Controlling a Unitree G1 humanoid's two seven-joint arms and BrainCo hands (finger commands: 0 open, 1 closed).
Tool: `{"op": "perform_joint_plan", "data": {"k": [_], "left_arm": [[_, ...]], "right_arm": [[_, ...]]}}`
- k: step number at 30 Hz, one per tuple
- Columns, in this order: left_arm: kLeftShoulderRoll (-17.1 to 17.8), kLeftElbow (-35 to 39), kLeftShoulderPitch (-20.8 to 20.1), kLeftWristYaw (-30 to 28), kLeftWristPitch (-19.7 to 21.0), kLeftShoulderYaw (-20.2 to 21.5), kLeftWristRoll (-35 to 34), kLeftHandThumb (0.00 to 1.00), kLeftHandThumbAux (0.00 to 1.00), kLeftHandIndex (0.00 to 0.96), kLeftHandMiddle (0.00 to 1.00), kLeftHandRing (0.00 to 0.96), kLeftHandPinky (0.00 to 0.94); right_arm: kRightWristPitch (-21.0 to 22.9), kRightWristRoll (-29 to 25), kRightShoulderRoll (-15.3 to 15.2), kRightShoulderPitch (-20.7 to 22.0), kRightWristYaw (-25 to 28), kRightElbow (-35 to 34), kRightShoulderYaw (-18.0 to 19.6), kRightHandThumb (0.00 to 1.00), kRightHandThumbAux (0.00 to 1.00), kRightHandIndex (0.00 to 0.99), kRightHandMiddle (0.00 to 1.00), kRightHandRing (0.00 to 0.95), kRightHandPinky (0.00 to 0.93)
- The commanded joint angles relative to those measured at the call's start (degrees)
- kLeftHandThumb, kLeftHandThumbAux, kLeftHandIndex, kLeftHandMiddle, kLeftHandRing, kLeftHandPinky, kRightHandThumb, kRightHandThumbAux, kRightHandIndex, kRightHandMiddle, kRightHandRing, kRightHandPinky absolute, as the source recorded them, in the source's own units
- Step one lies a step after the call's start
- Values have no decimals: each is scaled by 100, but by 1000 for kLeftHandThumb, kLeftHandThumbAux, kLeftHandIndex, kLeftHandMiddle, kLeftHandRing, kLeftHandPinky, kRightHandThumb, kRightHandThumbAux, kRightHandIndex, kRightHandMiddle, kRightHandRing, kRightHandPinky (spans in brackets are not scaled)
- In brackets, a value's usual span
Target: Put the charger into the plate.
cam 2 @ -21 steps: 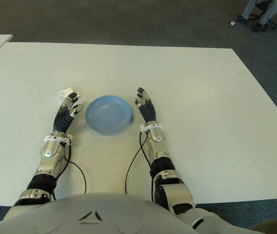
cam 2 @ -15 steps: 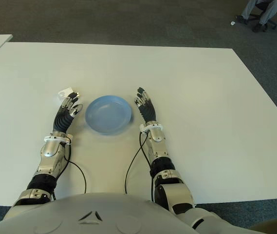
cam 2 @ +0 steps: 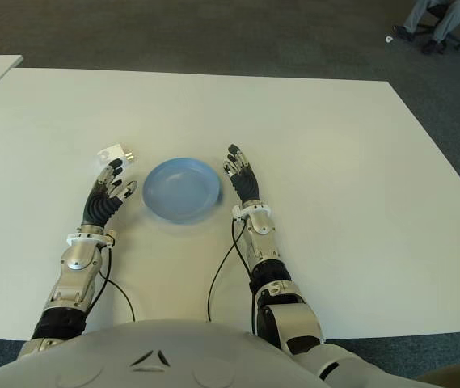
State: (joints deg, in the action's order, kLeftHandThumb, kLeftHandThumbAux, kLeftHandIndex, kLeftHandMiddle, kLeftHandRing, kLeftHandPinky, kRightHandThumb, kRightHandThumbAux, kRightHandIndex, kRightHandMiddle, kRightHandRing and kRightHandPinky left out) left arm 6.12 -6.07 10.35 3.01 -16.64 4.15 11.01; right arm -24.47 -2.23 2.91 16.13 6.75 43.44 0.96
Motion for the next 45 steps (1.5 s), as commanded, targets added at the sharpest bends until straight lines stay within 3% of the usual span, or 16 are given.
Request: {"op": "perform_joint_plan", "data": {"k": [1, 10, 16, 27, 35, 40, 45], "left_arm": [[-47, 867, 183, 354, 466, -49, 522, 274, 636, 118, 142, 135, 201], [-109, 1360, 173, 1134, 546, -139, 1381, 362, 630, 172, 216, 205, 232], [-50, 1471, -51, 1549, 463, -165, 1827, 387, 636, 179, 239, 225, 238], [493, 1316, -1122, 1331, 566, 6, 1769, 346, 709, 130, 192, 178, 160], [1207, -43, -2123, 1474, 530, -180, 2193, 285, 711, 54, 90, 96, 104], [1747, -1259, -2706, 2075, 325, -601, 2959, 268, 684, 22, 59, 67, 75], [2378, -2930, -3612, 2747, 428, -1552, 4172, 228, 640, 4, 26, 24, 22]], "right_arm": [[199, 51, -3, -98, 9, 79, -41, 0, 539, 0, 19, 4, 0], [241, 22, 35, -136, 10, -3, -43, 0, 524, 0, 17, 3, 0], [294, 22, 51, -150, -2, -46, -42, 0, 516, 1, 18, 4, 0], [361, 46, 65, -184, -45, -144, -76, 0, 518, 1, 19, 7, 3], [432, 28, 70, -208, -56, -218, -84, 0, 514, 1, 18, 6, 0], [482, 37, 77, -216, -83, -255, -94, 0, 519, 0, 18, 5, 0], [454, 18, 93, -223, -97, -279, -83, 0, 521, 4, 20, 8, 4]]}}
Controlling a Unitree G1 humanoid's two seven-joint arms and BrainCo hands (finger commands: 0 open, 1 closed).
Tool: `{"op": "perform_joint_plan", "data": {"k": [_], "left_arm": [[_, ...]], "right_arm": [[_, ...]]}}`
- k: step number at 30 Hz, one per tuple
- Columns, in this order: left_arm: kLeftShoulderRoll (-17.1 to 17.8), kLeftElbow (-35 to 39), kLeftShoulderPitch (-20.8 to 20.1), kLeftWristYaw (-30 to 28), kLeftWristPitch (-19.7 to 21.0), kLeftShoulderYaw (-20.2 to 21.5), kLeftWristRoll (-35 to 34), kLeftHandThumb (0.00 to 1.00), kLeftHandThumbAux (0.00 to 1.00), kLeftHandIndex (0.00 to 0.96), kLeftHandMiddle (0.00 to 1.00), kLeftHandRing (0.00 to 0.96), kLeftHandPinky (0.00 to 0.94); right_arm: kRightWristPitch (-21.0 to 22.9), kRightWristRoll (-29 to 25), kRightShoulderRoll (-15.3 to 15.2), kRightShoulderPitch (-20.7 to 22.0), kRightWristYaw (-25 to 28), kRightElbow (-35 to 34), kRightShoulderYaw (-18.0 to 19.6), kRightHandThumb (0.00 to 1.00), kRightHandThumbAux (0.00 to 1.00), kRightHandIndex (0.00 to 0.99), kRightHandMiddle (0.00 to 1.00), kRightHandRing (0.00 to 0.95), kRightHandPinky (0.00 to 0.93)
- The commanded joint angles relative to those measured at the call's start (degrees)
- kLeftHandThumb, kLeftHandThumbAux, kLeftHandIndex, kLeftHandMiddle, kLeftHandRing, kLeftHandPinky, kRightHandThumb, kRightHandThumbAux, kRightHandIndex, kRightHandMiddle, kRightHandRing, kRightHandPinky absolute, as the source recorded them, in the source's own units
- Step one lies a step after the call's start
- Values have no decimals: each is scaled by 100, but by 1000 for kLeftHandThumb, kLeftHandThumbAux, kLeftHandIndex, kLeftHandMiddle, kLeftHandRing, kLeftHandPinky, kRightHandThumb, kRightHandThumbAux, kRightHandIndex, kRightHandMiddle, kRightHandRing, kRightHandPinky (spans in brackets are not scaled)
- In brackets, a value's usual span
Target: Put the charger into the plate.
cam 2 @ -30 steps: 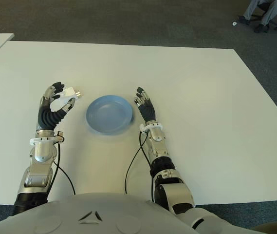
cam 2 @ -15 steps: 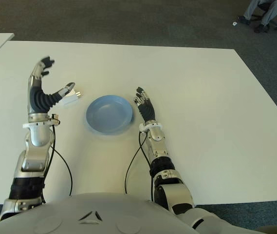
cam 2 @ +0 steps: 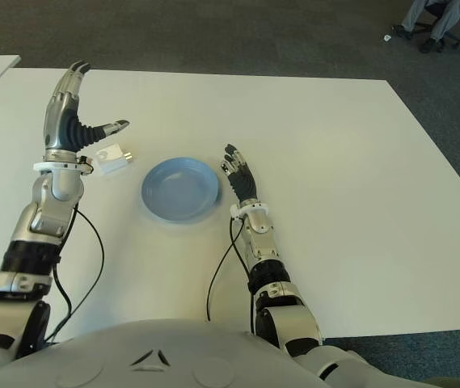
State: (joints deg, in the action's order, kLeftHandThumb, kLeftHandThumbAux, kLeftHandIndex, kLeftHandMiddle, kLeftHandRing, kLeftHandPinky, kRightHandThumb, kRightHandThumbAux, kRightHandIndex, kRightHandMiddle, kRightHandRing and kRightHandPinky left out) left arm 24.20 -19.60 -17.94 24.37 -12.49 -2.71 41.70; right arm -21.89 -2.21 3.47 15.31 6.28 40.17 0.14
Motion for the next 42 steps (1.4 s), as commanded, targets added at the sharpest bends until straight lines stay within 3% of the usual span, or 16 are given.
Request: {"op": "perform_joint_plan", "data": {"k": [1, 5, 12, 16, 22, 31, 42], "left_arm": [[634, -1861, -926, 707, -14, -1018, 1232, 215, 625, 2, 18, 15, 15], [778, -2787, -1334, 902, -224, -1458, 1475, 178, 577, 0, 5, 4, 4], [1043, -3556, -1687, 960, -600, -2085, 1682, 148, 516, 0, 0, 0, 0], [1157, -4254, -1963, 886, -607, -2706, 2047, 137, 489, 0, 0, 0, 0], [1187, -4790, -2163, 871, -603, -3229, 2183, 124, 466, 0, 0, 0, 0], [1145, -5070, -2156, 800, -532, -3581, 2029, 93, 431, 0, 0, 0, 0], [1162, -5109, -1905, 578, -650, -3583, 1667, 56, 400, 0, 0, 0, 0]], "right_arm": [[199, 16, 36, -143, -53, 46, 0, 0, 520, 4, 20, 8, 3], [211, 20, 24, -155, -61, 35, 0, 0, 516, 4, 20, 7, 2], [232, 8, 4, -184, -72, -5, 15, 0, 511, 5, 21, 8, 1], [217, -20, -10, -205, -49, -28, 33, 0, 510, 5, 19, 7, 3], [212, -28, -22, -217, -39, -50, 43, 0, 505, 4, 18, 6, 9], [253, -12, -32, -216, -60, -89, 49, 0, 499, 6, 21, 8, 9], [242, 34, -48, -195, -107, -43, 44, 0, 506, 1, 17, 6, 8]]}}
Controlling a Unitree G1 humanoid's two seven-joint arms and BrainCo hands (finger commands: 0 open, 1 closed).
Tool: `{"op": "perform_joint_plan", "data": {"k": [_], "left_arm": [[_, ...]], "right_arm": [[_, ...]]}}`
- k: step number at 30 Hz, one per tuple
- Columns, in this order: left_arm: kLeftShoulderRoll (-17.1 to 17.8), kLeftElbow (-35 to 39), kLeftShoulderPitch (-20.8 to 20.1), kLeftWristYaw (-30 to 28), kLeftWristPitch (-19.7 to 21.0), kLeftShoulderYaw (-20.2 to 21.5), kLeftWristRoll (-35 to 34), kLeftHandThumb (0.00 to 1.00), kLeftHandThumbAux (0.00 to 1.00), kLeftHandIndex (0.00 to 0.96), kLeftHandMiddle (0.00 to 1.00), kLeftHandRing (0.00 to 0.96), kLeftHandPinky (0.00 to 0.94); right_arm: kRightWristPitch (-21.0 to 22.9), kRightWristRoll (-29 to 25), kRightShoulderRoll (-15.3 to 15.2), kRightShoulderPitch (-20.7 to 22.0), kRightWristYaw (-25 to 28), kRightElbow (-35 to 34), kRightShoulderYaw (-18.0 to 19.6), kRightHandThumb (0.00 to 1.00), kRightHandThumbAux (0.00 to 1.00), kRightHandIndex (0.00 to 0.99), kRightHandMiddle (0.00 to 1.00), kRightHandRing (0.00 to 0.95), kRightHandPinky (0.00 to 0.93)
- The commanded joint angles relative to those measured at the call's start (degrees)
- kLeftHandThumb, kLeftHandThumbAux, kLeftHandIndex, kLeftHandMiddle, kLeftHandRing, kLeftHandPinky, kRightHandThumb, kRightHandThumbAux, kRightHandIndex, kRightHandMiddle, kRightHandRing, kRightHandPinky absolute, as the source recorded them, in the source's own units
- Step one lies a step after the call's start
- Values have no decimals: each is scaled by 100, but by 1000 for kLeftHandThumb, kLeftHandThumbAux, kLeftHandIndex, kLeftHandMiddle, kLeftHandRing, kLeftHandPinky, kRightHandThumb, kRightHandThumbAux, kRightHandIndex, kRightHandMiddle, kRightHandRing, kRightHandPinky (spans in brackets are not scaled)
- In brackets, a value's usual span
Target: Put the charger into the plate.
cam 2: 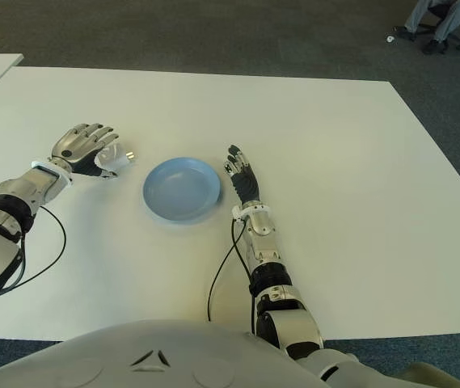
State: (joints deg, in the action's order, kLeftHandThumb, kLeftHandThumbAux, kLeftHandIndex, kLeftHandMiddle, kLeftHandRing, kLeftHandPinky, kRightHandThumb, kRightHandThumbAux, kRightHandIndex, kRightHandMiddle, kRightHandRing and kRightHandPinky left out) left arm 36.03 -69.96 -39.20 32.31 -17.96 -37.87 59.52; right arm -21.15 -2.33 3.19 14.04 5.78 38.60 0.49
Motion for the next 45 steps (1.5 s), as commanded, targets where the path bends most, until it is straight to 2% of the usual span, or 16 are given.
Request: {"op": "perform_joint_plan", "data": {"k": [1, 8, 18, 31, 37, 45], "left_arm": [[-17, -76, 234, -232, -114, -66, -146, 54, 398, 0, 0, 0, 0], [0, -95, 405, -681, -212, 61, -530, 48, 403, 0, 0, 0, 0], [-78, -173, 652, -1535, -235, 480, -1361, 45, 393, 0, 0, 0, 0], [-305, -332, 708, -2554, 121, 984, -2193, 39, 360, 0, 0, 0, 0], [-451, -353, 655, -2819, 282, 1173, -2452, 40, 364, 0, 0, 0, 0], [-854, -302, 494, -3594, 812, 1770, -3180, 60, 377, 0, 0, 0, 0]], "right_arm": [[170, 51, -20, -61, -65, 121, 7, 0, 507, 0, 17, 5, 6], [171, 51, -32, -43, -102, 165, 17, 0, 514, 0, 18, 3, 1], [133, 15, -35, -28, -57, 205, 33, 0, 522, 0, 15, 0, 2], [68, -7, -18, 11, -47, 306, 86, 0, 522, 0, 19, 3, 17], [40, -9, -6, 48, -62, 382, 105, 0, 519, 0, 24, 7, 26], [-3, -12, 26, 85, -73, 465, 111, 0, 522, 0, 21, 6, 20]]}}
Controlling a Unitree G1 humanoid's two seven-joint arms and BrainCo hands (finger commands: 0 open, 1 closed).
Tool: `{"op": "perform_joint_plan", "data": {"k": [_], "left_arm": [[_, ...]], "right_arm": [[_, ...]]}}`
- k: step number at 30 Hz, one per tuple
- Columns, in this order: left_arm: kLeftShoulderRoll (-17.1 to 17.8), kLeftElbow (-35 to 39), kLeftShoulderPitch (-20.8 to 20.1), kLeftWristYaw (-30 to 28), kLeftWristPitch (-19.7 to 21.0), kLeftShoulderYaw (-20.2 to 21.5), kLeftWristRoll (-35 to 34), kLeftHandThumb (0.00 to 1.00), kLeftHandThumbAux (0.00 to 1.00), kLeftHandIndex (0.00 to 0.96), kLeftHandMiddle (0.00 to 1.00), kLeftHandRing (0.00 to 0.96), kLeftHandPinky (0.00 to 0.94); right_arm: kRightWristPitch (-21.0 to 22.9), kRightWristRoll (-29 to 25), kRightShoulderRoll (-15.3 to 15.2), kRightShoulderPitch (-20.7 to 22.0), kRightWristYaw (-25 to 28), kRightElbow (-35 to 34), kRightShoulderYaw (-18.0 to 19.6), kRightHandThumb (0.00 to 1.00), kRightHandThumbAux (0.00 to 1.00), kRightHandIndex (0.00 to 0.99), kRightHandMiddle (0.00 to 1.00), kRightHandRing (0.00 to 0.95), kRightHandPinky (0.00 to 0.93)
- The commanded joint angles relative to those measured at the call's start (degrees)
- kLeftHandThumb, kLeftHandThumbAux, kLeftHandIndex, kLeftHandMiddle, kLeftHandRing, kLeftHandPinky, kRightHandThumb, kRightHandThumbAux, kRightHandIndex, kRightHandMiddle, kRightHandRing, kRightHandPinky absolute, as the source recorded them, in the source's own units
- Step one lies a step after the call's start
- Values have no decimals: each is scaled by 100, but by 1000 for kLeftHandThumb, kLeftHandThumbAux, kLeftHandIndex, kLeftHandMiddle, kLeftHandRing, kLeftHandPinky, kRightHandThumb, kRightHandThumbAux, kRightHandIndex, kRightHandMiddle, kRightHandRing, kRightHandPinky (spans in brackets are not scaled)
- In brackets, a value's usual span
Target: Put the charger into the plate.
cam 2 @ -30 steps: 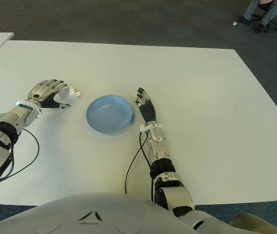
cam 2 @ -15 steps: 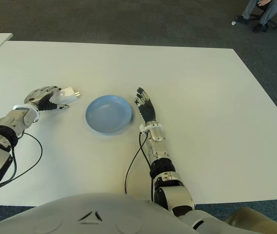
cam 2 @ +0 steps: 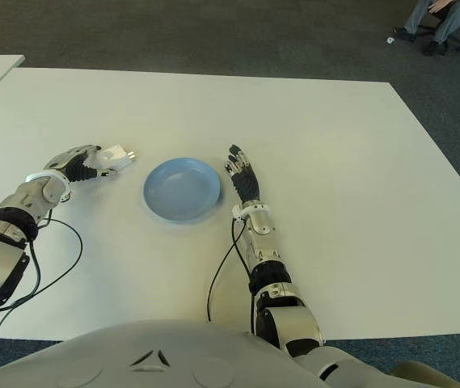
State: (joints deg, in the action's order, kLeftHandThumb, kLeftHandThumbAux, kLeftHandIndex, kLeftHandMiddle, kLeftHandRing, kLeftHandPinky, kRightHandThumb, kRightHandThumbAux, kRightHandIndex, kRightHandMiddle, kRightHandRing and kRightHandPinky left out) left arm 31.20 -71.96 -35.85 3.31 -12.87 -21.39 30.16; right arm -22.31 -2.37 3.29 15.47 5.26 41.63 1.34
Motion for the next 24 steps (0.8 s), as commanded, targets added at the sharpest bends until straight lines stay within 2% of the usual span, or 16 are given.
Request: {"op": "perform_joint_plan", "data": {"k": [1, 10, 24], "left_arm": [[-375, -91, 157, -761, 329, 161, -292, 61, 378, 0, 0, 0, 0], [-424, -40, 114, -1208, 536, 344, -520, 66, 383, 0, 0, 0, 0], [-442, -26, 18, -1275, 619, 266, -369, 71, 379, 0, 0, 0, 0]], "right_arm": [[111, -4, 25, -55, -30, 167, 24, 0, 522, 0, 21, 6, 20], [97, 6, 92, -65, -91, 159, 5, 0, 522, 0, 24, 8, 26], [74, -29, 138, -72, -114, 159, 9, 0, 516, 1, 32, 15, 36]]}}
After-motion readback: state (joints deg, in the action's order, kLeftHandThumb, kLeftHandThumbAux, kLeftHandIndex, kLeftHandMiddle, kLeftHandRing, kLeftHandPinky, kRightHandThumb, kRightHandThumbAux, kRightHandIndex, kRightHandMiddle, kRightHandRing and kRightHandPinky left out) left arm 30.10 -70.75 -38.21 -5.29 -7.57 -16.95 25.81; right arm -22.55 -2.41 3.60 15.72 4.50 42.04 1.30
